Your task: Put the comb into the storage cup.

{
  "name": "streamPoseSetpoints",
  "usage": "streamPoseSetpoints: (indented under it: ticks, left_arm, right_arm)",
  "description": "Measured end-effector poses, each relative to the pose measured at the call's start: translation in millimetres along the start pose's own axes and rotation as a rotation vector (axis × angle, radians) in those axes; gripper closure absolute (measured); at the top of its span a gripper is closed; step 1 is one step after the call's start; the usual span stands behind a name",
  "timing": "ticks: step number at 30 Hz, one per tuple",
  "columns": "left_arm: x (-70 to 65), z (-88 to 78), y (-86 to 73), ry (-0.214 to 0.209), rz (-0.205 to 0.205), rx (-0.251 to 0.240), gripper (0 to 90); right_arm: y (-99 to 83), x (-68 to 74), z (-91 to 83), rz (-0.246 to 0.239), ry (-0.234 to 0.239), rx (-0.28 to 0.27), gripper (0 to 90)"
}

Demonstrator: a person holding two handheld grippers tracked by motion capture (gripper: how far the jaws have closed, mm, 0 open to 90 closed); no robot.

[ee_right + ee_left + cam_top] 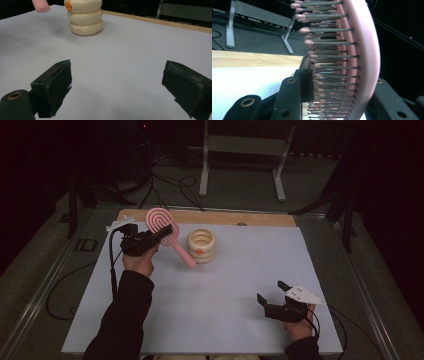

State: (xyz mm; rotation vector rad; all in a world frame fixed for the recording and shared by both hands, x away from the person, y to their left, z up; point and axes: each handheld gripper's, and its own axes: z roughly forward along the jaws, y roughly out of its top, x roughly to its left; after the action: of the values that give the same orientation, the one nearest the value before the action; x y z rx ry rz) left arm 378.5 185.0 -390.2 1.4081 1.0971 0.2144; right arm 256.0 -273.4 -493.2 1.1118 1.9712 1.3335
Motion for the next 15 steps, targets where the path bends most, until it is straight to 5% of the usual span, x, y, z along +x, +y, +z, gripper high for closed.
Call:
streamPoseSetpoints:
  ticks: [15]
  left_arm:
    - [2.6,2.7,6.8,0.011,0.006,-0.002,64.3]
  right_arm:
    - [-0.2,0.2,0.4,-0.001,0.002,0.001,9.1]
